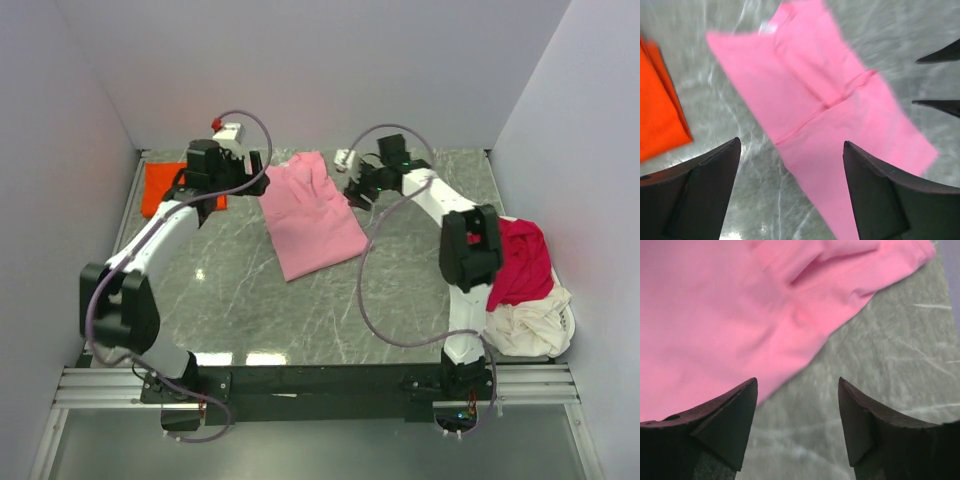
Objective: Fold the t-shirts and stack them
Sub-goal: Fold the tshirt
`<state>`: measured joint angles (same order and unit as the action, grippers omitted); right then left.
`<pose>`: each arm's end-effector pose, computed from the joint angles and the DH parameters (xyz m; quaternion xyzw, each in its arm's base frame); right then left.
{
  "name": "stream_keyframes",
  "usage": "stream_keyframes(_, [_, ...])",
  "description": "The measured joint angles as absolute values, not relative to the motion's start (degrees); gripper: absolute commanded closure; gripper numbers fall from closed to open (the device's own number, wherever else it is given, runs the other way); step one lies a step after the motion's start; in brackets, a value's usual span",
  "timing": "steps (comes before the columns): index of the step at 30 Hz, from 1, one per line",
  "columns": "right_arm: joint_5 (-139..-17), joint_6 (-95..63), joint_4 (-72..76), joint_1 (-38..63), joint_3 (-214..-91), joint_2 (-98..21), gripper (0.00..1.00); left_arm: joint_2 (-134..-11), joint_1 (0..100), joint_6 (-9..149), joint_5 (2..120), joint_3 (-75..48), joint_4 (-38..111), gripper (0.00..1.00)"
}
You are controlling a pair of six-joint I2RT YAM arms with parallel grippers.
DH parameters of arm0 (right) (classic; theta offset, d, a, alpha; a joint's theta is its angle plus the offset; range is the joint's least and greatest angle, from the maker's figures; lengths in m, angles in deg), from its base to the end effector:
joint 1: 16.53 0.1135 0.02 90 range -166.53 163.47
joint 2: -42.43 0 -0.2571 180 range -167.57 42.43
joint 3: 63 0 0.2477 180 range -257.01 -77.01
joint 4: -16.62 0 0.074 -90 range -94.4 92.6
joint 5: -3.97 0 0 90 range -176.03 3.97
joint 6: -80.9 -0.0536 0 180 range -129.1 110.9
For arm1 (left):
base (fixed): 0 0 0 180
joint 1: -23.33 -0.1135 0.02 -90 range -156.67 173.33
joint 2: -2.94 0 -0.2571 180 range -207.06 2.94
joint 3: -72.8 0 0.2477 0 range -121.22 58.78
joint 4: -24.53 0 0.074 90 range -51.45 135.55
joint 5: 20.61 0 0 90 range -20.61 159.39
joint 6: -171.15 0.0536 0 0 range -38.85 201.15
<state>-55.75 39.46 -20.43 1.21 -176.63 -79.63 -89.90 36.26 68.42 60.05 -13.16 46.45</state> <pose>0.4545 0.1738 0.2093 -0.5713 0.6938 0.1359 0.4167 0.3780 -0.0957 0.2795 0.0429 0.8578 -0.1810 0.4791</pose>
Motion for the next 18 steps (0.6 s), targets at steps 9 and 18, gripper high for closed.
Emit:
stream_keyframes(9, [-44.9, 77.7, -34.7, -2.1, -149.9, -58.2, 0.23, -72.5, 45.8, 88.3, 48.7, 4.9, 42.5, 0.16])
stream_keyframes(18, [-46.2, 85.9, -34.9, 0.1, -146.9, -60.2, 0.24, -75.0, 57.3, 103.9, 50.4, 15.6, 44.6, 0.21])
